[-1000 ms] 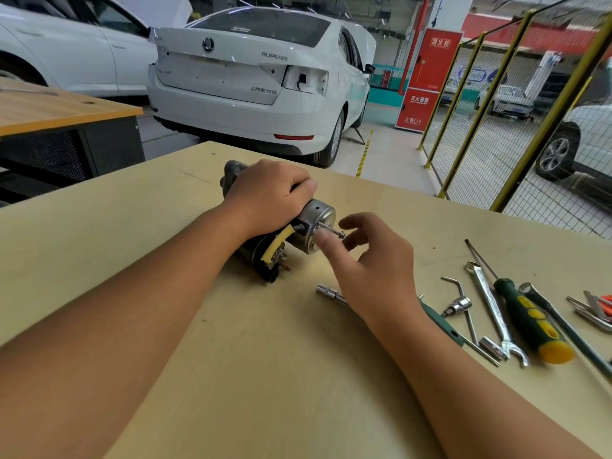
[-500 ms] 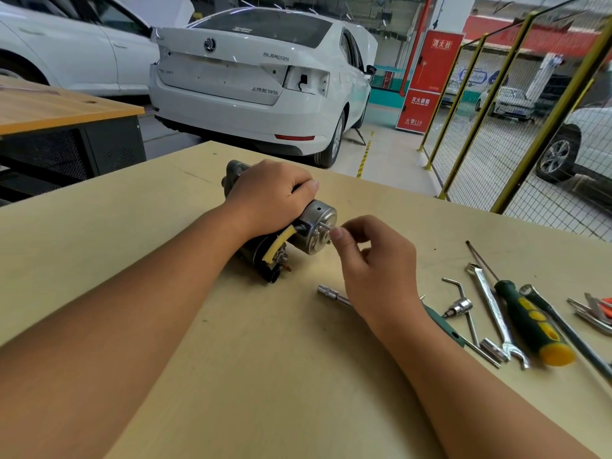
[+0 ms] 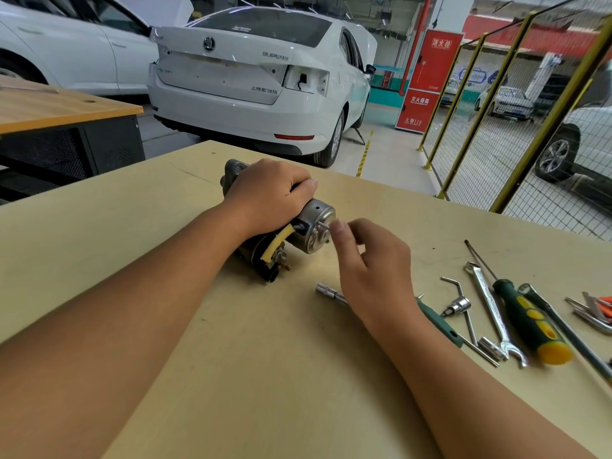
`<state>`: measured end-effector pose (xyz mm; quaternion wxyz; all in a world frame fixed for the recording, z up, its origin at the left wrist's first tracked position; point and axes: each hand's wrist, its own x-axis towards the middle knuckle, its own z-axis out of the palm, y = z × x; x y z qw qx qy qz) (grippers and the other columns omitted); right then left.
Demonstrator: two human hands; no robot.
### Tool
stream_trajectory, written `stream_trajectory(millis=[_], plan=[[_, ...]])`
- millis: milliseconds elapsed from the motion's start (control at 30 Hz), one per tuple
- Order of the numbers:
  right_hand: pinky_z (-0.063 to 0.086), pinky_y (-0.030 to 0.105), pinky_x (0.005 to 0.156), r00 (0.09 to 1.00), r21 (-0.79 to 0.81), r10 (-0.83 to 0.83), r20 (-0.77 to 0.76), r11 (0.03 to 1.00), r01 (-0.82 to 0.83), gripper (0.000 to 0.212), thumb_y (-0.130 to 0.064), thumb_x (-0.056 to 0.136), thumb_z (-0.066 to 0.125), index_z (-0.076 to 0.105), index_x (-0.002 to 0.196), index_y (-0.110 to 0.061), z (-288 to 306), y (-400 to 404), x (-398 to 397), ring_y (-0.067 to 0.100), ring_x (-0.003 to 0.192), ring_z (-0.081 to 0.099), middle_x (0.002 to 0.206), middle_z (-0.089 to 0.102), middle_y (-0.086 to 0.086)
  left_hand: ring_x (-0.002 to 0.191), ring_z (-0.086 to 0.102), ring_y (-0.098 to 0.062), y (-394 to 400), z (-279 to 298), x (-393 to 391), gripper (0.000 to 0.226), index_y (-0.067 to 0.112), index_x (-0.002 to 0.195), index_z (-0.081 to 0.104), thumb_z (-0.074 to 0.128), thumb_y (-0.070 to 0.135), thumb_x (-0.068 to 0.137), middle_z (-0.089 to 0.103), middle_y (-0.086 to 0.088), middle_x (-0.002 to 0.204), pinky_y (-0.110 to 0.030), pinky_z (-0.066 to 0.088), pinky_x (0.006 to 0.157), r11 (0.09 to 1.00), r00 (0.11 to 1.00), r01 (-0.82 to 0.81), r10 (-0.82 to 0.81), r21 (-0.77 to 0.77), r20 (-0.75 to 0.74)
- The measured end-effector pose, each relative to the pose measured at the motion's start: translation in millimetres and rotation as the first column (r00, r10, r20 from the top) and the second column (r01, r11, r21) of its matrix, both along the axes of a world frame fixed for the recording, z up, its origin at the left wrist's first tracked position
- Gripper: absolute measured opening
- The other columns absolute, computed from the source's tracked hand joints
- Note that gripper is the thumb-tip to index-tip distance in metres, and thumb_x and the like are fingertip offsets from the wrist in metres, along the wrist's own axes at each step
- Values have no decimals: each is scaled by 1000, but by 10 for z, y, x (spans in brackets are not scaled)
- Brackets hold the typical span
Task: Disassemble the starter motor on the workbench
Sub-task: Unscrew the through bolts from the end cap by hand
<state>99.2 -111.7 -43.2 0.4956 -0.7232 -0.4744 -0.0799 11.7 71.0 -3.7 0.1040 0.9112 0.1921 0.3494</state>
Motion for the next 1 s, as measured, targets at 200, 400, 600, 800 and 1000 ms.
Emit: stream_trajectory(millis=[200,400,600,800,1000], plan=[[41,22,66,1000,-5,23,15,1000,-23,26,-36,84,78,61,102,-31,0,-15,3,2,80,56,93,61,-18,64,52,-10,-7,-5,-3,40,24,66,55,46,42,100,55,7,61,-28,27,58,1000,1000,4,-4,-2,6],[36,27,63,999,21,-11,30,1000,11,19,-37,95,66,62,81,-24,-20,4,30,6,72,53,79,61,-12,65,54,-12,15,-13,6,40,27,65,55,48,41,102,56,7,62,-28,28,59,1000,1000,4,-4,-7,5],[44,30,65,999,-16,34,25,999,-33,21,-49,96,59,63,92,-29,-24,9,0,6,77,57,83,63,-14,66,55,-13,4,-1,5,39,25,69,60,46,42,101,58,7,63,-29,30,59,1000,1000,8,-8,-10,5],[41,27,62,999,12,12,33,1000,-13,13,-39,95,65,66,93,-26,-18,8,25,3,74,57,83,64,-16,66,56,-12,-23,2,-1,40,22,73,66,44,45,97,59,6,63,-28,36,59,999,1000,19,-18,-28,19],[35,31,59,996,-26,-57,65,998,59,31,-41,99,59,61,76,-21,-23,24,45,9,66,52,68,57,-8,60,52,-8,-30,-3,5,38,27,65,58,45,44,97,55,7,57,-27,28,56,1000,999,8,-7,-22,36]])
